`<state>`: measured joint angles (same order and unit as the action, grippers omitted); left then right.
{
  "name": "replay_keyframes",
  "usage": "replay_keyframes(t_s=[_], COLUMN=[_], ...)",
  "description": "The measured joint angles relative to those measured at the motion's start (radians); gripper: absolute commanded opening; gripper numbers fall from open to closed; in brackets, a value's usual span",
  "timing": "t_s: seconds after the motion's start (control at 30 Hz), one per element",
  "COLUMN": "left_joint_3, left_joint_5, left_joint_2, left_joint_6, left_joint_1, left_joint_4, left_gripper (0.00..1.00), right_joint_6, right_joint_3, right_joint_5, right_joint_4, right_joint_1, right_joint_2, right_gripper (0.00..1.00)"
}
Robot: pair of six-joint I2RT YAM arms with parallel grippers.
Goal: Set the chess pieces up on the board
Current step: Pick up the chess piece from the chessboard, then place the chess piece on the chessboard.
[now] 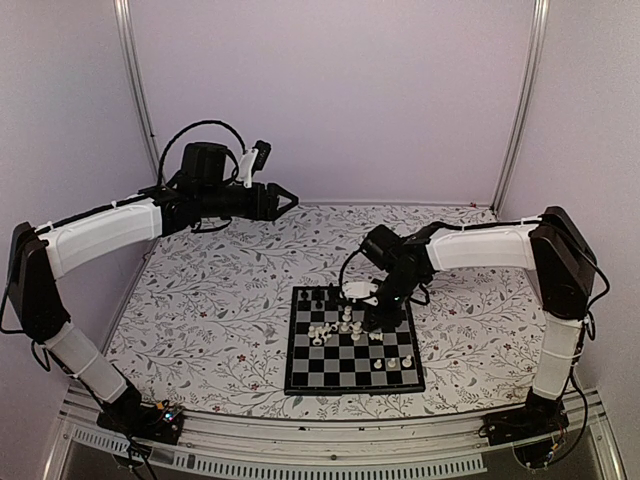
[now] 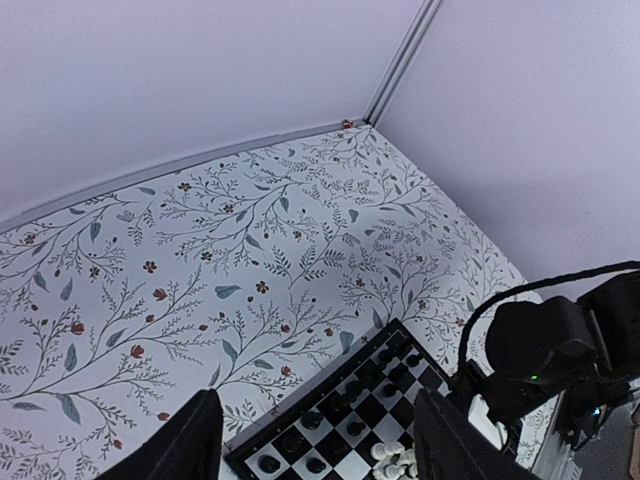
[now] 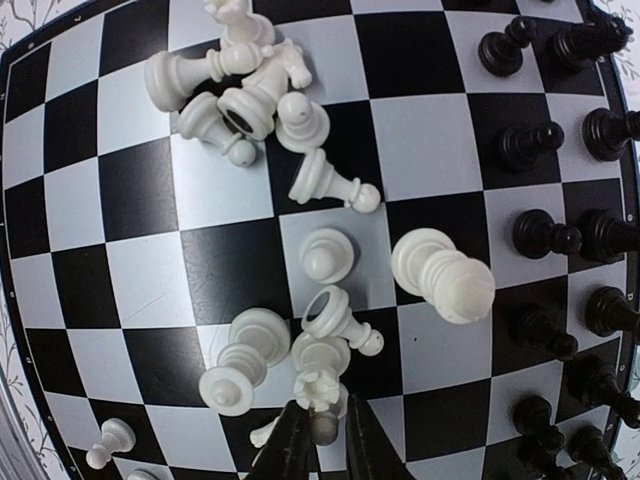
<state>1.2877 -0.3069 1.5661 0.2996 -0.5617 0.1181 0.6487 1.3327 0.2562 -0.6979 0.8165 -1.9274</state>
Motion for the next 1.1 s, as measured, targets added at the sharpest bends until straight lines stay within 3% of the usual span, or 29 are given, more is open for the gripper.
replay_keyframes(t_s=[0.4, 0.8, 1.1], left_joint_3=[0.000, 0.000, 0.000], left_joint_5=[0.000, 0.000, -0.001], left_joint_2=[0.000, 0.007, 0.013], left_joint_6=[0.000, 0.000, 0.000], left_joint_1=[0.000, 0.000, 0.000], left_joint_4=[0.000, 0.000, 0.000], left_gripper=[0.68, 0.67, 0.68], right_joint_6=[-0.001, 0.005, 0.053], right_joint_3=[-0.004, -0.100, -0.167], right_joint_5=[-0.017, 0.000, 0.016], right_joint_4=[0.000, -0.006, -0.024], right_joint_1=[-0.016, -0.019, 0.094], right_joint_2=[0.010, 0.173, 0.236], right_gripper=[0.04, 0.05, 0.05])
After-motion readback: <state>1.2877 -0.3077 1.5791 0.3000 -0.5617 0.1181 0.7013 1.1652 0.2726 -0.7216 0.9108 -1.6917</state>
